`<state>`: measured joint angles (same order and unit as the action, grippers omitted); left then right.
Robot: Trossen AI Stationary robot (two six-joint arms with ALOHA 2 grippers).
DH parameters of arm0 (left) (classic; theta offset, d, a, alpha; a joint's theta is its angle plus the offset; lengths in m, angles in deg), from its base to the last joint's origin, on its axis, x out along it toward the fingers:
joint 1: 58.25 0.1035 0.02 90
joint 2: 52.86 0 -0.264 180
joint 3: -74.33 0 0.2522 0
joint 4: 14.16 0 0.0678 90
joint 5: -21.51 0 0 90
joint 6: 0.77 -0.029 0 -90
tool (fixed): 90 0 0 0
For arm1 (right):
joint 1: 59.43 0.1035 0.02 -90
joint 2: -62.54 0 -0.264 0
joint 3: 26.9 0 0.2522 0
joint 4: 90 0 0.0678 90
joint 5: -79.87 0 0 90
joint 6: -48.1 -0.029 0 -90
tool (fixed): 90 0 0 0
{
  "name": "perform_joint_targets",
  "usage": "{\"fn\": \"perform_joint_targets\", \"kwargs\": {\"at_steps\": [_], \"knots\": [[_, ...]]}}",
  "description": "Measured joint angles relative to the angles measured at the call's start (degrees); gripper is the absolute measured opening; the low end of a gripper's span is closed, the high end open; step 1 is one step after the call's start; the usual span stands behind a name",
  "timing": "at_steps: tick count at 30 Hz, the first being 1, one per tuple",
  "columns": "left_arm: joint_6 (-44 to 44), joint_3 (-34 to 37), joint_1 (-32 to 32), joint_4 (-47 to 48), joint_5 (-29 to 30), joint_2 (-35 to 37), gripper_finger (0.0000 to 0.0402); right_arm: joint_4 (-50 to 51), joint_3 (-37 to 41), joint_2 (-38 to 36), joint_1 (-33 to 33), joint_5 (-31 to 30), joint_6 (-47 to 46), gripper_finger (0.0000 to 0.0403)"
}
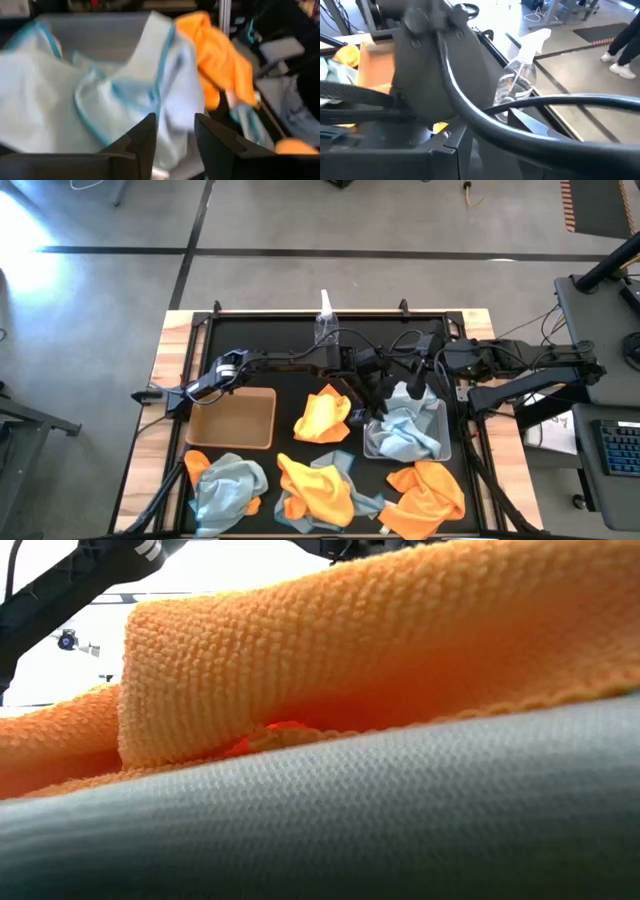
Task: Sort microfiber towel by color & place in baskets
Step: Put the top orange microfiber cloth into the orange bin
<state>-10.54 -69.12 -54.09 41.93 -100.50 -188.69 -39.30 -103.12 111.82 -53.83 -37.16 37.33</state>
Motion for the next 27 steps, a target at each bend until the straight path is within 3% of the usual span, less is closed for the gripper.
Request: {"fn": "perform_joint_targets", "kwargs": {"at_steps": [3,10,20,27], "knots": [[-3.25,-0.6,0.21,9.2,1.46,0.0,0.0133,0.67,0.0,0.02,0.0,0.21,-1.3,0.0118],[-4.98,-1.9,0.27,28.84,11.73,0.45,0.0135,3.45,0.32,0.18,0.0,0.05,-2.54,0.0118],[-2.47,-1.81,0.13,39.31,12.2,1.38,0.0135,3.46,1.78,2.65,-0.02,-0.09,-3.59,0.0118],[1.51,-1.75,-1.17,45.23,18.53,4.16,0.0135,3.81,2.21,4.8,0.0,0.03,-3.63,0.0118]]}}
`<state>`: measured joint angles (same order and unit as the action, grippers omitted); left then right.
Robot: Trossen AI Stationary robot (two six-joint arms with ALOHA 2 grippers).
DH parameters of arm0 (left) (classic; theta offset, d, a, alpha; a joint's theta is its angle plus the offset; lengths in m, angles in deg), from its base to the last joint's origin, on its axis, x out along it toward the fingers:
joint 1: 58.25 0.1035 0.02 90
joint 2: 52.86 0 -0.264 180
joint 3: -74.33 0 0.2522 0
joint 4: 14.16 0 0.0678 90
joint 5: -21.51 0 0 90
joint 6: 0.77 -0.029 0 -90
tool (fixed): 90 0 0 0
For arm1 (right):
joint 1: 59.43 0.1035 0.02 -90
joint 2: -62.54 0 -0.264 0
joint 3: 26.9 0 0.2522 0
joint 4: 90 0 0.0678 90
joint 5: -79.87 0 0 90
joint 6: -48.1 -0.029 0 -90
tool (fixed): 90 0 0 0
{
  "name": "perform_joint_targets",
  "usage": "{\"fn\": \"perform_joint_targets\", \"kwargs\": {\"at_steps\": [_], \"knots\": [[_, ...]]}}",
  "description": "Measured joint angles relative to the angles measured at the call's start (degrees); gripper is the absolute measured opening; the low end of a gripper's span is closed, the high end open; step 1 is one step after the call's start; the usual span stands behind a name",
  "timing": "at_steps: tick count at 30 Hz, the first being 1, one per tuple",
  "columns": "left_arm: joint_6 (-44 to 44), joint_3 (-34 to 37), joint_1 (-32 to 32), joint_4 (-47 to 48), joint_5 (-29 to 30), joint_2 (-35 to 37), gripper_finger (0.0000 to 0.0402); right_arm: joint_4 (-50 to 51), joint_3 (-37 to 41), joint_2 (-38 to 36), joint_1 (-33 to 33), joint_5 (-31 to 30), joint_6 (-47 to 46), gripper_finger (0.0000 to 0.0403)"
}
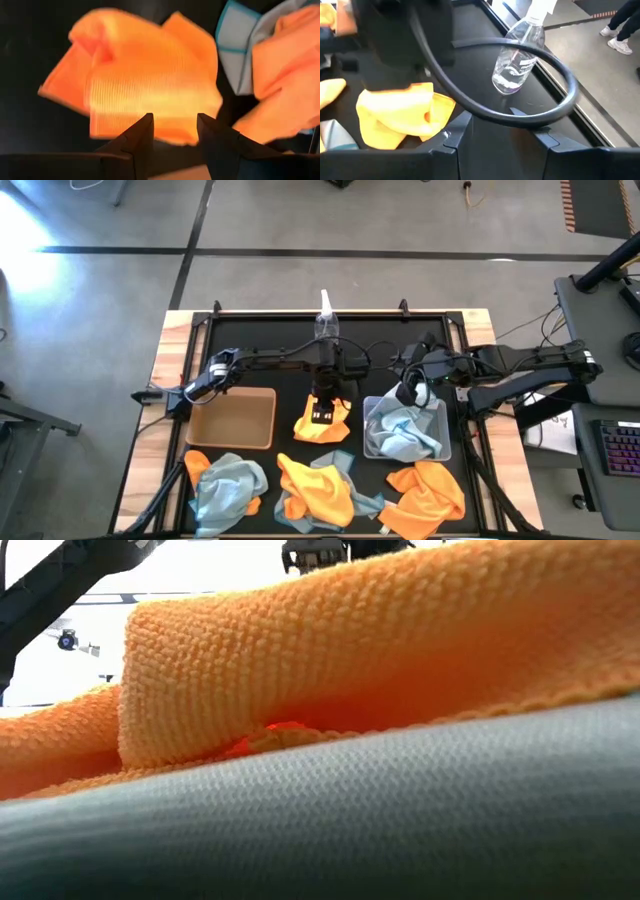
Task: Sort microfiber towel by color & place in baskets
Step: Put the top orange microfiber cloth into the orange bin
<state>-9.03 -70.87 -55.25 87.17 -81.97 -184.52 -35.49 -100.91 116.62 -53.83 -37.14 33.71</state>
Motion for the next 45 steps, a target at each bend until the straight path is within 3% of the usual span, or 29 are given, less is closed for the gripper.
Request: {"fn": "perform_joint_targets", "kwargs": {"at_steps": [6,12,16,24,31,37,45], "knots": [[3.8,0.41,-1.53,2.04,5.4,5.78,0.0135,1.05,0.35,1.25,-0.01,-0.01,-0.11,0.0118],[9.94,6.6,-4.07,1.36,15.99,13.29,0.0135,1.05,1.68,1.24,0.0,0.02,-1.35,0.0118],[14.54,17.79,-5.93,-4.02,18.51,21.34,0.0135,0.97,2.42,1.19,-0.02,0.03,-1.88,0.0118],[22.85,48.06,-7.57,-26.81,19.0,39.99,0.0135,0.66,2.6,1.54,-0.02,0.13,-5.68,0.0118],[25.47,65.83,-7.73,-43.75,18.96,51.66,0.0135,0.53,2.6,1.96,-0.02,0.11,-9.98,0.0118],[22.49,74.65,-7.72,-60.36,16.01,55.02,0.0135,-0.21,2.6,4.63,-0.01,-0.01,-11.2,0.0118],[21.0,76.22,-7.68,-67.14,14.45,51.47,0.0135,-0.34,2.6,9.36,-0.02,0.0,-11.11,0.0118]]}}
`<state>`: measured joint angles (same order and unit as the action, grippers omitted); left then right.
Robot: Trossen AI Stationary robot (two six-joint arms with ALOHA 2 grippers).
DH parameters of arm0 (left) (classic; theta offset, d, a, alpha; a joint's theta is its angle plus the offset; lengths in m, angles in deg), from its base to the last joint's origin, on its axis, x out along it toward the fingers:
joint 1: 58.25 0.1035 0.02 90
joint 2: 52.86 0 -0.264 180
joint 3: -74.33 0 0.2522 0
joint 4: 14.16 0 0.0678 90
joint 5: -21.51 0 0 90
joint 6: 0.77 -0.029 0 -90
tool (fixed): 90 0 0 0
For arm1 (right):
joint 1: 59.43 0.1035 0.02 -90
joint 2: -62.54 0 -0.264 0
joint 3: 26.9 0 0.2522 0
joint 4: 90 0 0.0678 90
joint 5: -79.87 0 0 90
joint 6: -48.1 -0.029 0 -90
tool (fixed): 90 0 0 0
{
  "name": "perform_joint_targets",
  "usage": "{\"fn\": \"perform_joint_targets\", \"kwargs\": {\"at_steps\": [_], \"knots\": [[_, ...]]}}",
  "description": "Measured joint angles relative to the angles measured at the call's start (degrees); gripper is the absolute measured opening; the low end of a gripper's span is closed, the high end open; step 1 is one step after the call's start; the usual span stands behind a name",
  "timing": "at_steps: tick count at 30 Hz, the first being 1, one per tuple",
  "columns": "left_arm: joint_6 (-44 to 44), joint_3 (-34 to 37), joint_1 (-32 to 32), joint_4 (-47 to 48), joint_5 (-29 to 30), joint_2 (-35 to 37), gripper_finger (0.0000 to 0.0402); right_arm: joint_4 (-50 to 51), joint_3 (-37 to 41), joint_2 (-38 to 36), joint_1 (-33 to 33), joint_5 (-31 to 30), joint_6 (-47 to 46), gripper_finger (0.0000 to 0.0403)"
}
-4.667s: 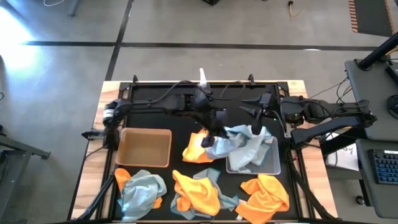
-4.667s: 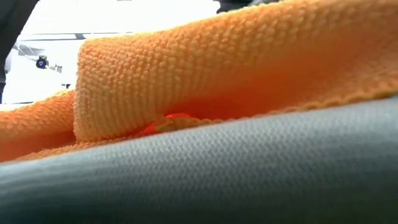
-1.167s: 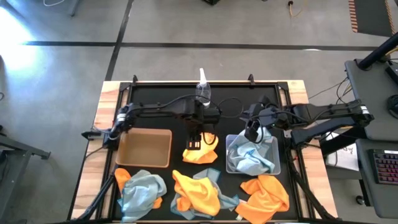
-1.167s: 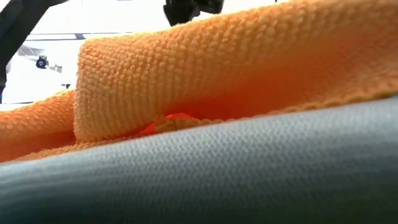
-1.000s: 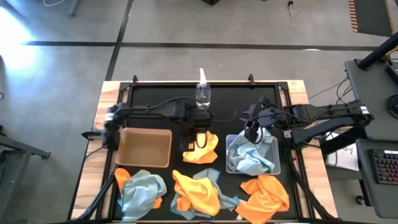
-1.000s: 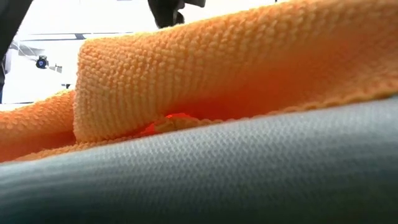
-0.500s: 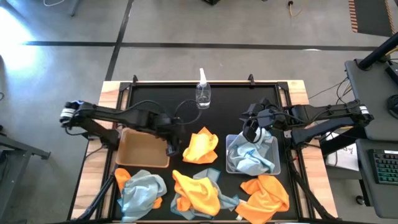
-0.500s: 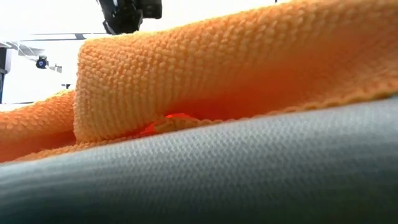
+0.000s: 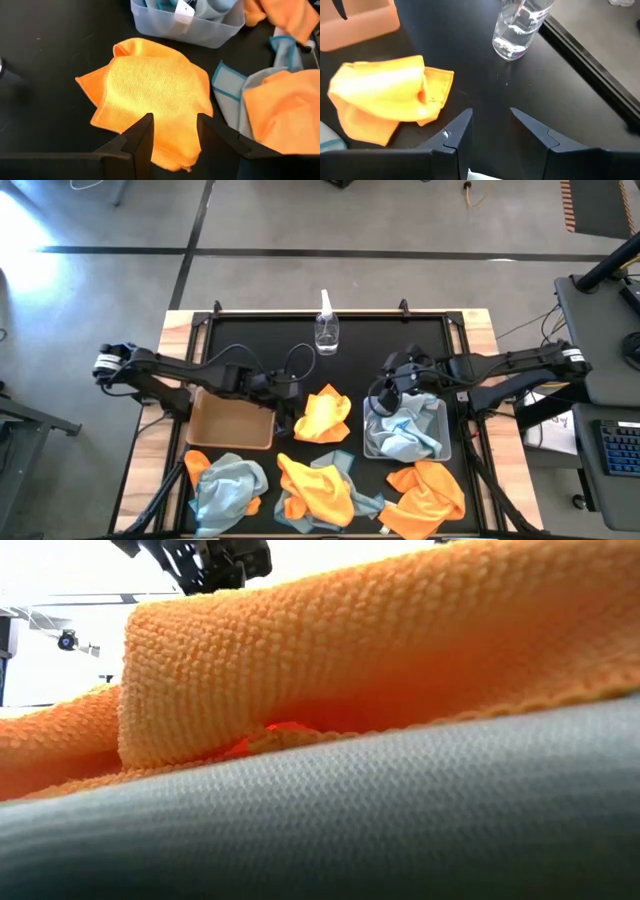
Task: Sort microfiber towel by color & place in baskets
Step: Put the top orange microfiber cloth into the orange bin
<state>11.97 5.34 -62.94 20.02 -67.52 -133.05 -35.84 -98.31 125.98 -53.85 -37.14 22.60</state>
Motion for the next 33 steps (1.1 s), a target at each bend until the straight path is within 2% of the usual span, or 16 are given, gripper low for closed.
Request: {"fn": "perform_joint_targets", "kwargs": {"at_steps": [10,16,28,33], "knots": [[-0.02,-0.17,0.41,-1.29,-0.49,-9.42,0.0135,-0.01,0.0,3.95,0.0,0.05,1.97,0.0118],[-1.11,-1.51,0.46,-5.0,-6.06,-14.72,0.0135,0.0,0.0,4.28,0.02,0.19,2.11,0.0118],[-6.23,-7.61,1.25,-4.82,-11.56,-18.8,0.0135,0.02,0.0,4.13,0.01,0.43,2.61,0.0118],[-7.06,-9.47,1.68,-4.59,-12.07,-20.61,0.0135,0.18,0.0,4.06,0.02,0.44,2.65,0.0118]]}}
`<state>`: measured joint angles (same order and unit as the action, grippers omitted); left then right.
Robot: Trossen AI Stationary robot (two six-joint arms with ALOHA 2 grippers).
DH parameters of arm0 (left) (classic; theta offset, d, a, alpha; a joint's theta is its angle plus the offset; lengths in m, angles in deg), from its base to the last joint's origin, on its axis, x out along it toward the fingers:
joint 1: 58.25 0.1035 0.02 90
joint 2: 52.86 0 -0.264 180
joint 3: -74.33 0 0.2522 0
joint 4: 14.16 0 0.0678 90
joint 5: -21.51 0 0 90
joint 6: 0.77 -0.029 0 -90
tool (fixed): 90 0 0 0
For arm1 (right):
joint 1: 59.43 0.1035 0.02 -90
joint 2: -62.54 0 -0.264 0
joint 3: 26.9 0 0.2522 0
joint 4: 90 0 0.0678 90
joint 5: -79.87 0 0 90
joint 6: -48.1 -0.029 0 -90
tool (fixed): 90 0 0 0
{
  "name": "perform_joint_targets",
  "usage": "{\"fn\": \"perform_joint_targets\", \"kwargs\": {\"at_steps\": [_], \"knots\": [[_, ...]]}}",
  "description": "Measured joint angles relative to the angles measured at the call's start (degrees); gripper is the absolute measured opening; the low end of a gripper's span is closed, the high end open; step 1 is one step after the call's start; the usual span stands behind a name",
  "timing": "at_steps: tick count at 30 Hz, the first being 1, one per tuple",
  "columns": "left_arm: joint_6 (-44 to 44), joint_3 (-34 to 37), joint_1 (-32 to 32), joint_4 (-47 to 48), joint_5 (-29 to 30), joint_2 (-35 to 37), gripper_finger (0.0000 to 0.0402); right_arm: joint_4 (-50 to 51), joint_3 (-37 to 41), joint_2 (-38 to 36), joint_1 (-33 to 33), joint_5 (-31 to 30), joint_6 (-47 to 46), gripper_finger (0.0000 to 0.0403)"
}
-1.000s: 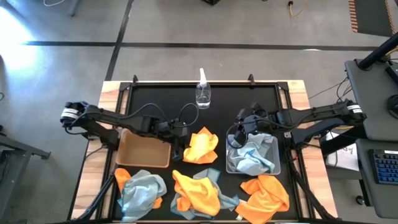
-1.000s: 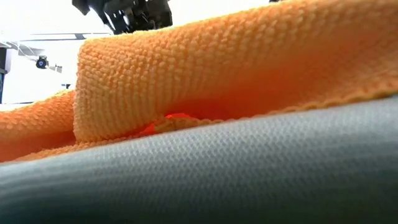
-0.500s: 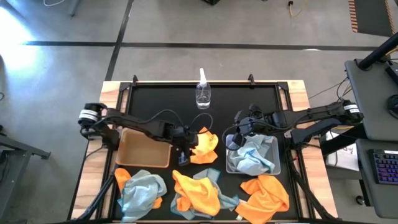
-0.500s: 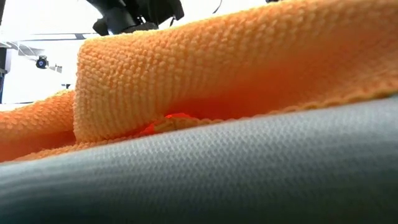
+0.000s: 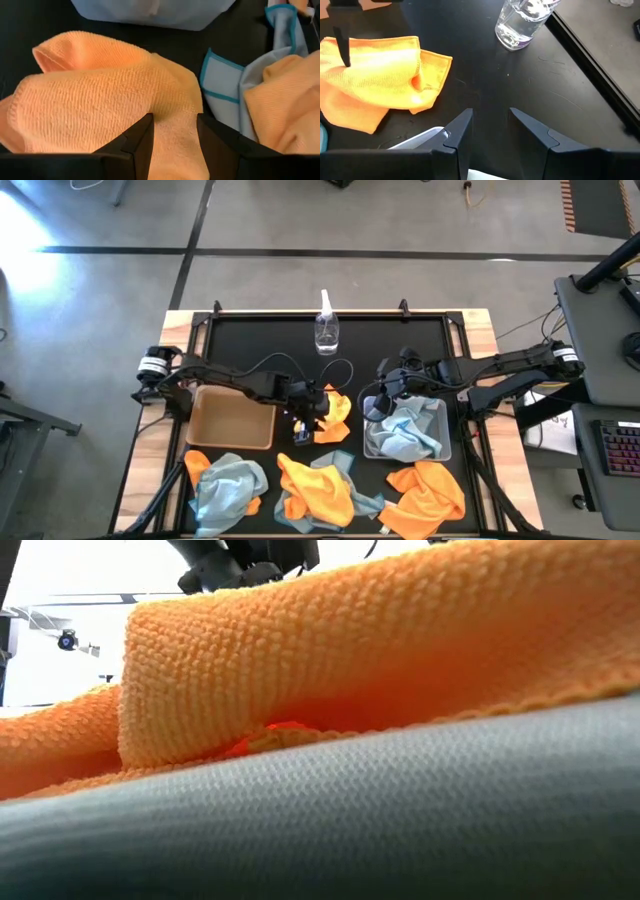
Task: Sort microfiber towel by color & place in baskets
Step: Put the top orange microfiber cloth into the orange bin
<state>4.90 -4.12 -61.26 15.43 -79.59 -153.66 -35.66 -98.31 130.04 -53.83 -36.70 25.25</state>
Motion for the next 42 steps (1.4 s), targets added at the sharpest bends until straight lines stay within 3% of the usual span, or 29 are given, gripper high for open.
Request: {"fn": "perform_joint_targets", "kwargs": {"at_steps": [31,36,42], "knots": [[-1.92,-0.92,4.24,-1.28,-0.07,-9.95,0.0133,1.14,0.0,-0.11,-0.02,0.0,-0.04,0.0118],[-1.78,-0.92,4.24,-0.92,-0.04,-9.95,0.0107,1.14,0.01,-0.11,-0.01,0.0,-0.04,0.0118],[-1.73,-0.92,4.24,-0.25,-0.04,-9.95,0.0045,1.14,0.0,-0.11,-0.01,-0.01,-0.04,0.0118]]}}
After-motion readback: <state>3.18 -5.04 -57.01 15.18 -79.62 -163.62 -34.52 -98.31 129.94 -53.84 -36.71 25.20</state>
